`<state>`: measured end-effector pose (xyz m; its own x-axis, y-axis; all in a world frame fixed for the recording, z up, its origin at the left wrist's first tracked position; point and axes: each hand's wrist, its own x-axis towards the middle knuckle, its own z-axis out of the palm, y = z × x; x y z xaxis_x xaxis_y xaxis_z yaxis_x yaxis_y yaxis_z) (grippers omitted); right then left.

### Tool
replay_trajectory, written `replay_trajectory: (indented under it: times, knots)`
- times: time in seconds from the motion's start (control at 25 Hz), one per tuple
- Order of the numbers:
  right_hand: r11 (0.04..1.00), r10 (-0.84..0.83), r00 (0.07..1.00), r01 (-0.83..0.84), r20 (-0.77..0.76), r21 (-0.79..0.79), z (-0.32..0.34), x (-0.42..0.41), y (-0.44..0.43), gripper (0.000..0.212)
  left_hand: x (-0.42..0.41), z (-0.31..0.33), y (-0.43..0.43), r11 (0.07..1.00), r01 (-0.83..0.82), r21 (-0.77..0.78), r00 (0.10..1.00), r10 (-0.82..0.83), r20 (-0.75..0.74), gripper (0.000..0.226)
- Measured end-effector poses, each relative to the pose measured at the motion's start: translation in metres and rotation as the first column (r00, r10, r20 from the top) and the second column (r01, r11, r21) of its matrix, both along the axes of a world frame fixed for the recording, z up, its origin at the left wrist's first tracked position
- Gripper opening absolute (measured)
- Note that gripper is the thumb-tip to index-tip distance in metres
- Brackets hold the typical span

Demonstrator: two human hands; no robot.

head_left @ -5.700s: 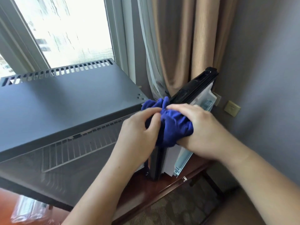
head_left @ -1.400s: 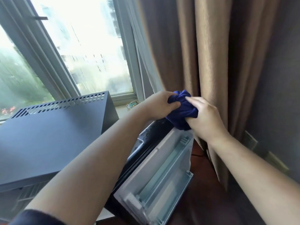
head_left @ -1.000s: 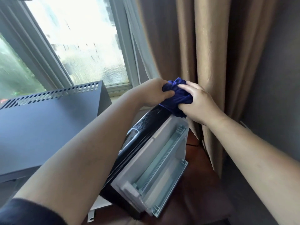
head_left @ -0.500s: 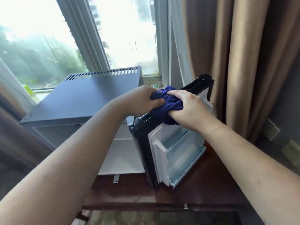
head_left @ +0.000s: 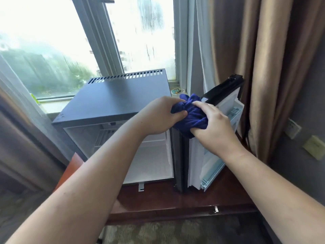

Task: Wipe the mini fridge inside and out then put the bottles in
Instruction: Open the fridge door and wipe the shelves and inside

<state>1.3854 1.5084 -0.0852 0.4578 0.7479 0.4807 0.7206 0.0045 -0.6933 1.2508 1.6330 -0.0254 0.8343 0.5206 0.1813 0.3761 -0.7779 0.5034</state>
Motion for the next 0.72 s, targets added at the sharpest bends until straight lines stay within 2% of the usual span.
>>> replay_trajectory:
  times: [0.12,0.24,0.32,0.4,0.48,0.6,0.72]
  knots:
    - [0.991,-0.089,0.995,0.092,-0.034,0.093,-0.015,-0.041,-0.001,0.051,-0.031,-0.008,0.006,0.997,0.053,-0.063,0.997,-0.049,0.065,0.026]
    - [0.972,-0.197,0.980,0.200,-0.035,0.123,-0.032,-0.087,0.001,0.052,-0.071,-0.027,0.014,0.992,0.074,-0.105,0.991,-0.061,0.116,0.040]
    - [0.967,-0.236,0.972,0.233,0.014,0.103,-0.043,-0.112,0.003,0.050,-0.098,-0.046,0.022,0.979,0.079,-0.186,0.986,-0.050,0.157,0.040]
    - [0.971,-0.236,0.972,0.236,-0.002,0.034,-0.056,-0.137,0.001,0.049,-0.121,-0.072,0.023,0.950,0.103,-0.295,0.981,-0.047,0.190,0.033]
    - [0.969,-0.245,0.969,0.243,-0.029,-0.053,-0.075,-0.162,-0.009,0.051,-0.140,-0.103,0.017,0.903,0.114,-0.415,0.979,-0.030,0.204,0.030]
    - [0.953,-0.282,0.958,0.274,-0.049,-0.127,-0.105,-0.192,-0.023,0.047,-0.166,-0.151,0.002,0.798,0.076,-0.598,0.979,0.053,0.195,0.047]
    - [0.931,-0.342,0.918,0.302,-0.199,-0.205,-0.119,-0.208,-0.031,0.041,-0.187,-0.184,-0.013,0.642,0.097,-0.761,0.974,0.095,0.204,0.062]
